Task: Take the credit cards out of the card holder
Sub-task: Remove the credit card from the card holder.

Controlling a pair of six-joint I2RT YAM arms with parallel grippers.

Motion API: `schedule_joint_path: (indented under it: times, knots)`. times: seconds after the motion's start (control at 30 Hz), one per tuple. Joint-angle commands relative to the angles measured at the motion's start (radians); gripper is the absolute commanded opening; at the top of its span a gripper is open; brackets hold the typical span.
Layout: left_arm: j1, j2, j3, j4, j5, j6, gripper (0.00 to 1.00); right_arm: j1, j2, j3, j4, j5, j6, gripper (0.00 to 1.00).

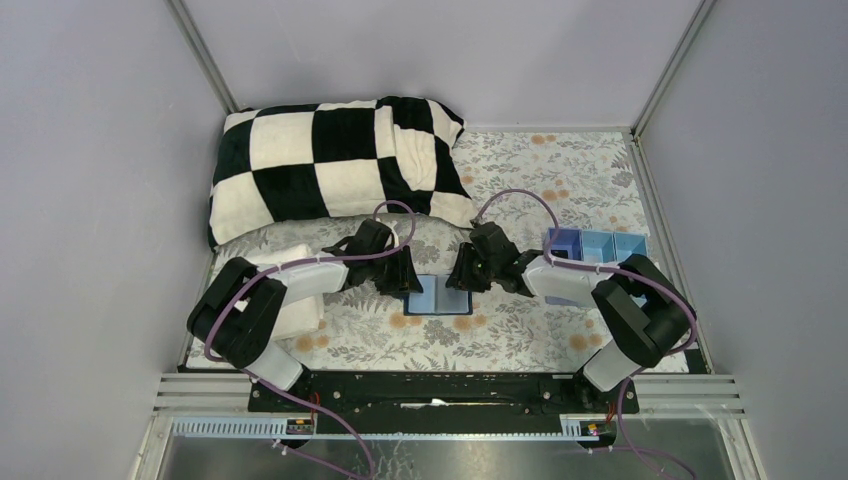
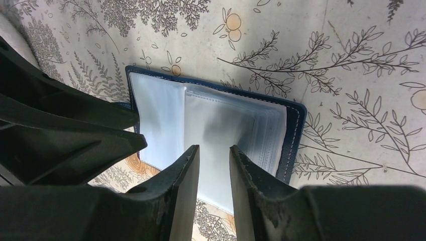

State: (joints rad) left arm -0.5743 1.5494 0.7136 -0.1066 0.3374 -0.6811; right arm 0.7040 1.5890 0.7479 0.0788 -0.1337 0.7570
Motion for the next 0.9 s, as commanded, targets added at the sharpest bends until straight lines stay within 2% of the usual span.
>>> schedule_joint_path:
  times: [0.0,0.33,0.87]
  knots:
    - [0.001,0.038,-0.005,-0.015,-0.051,0.033,0.47,-0.001,0.008,-0.003,0.026,-0.023,0.0,0.36]
    - [0.001,0.039,0.002,-0.025,-0.057,0.041,0.47,-0.004,-0.099,-0.032,-0.014,0.103,-0.017,0.37]
    - [0.002,0.057,0.011,-0.016,-0.049,0.04,0.46,-0.004,-0.004,-0.071,0.094,-0.032,0.046,0.34]
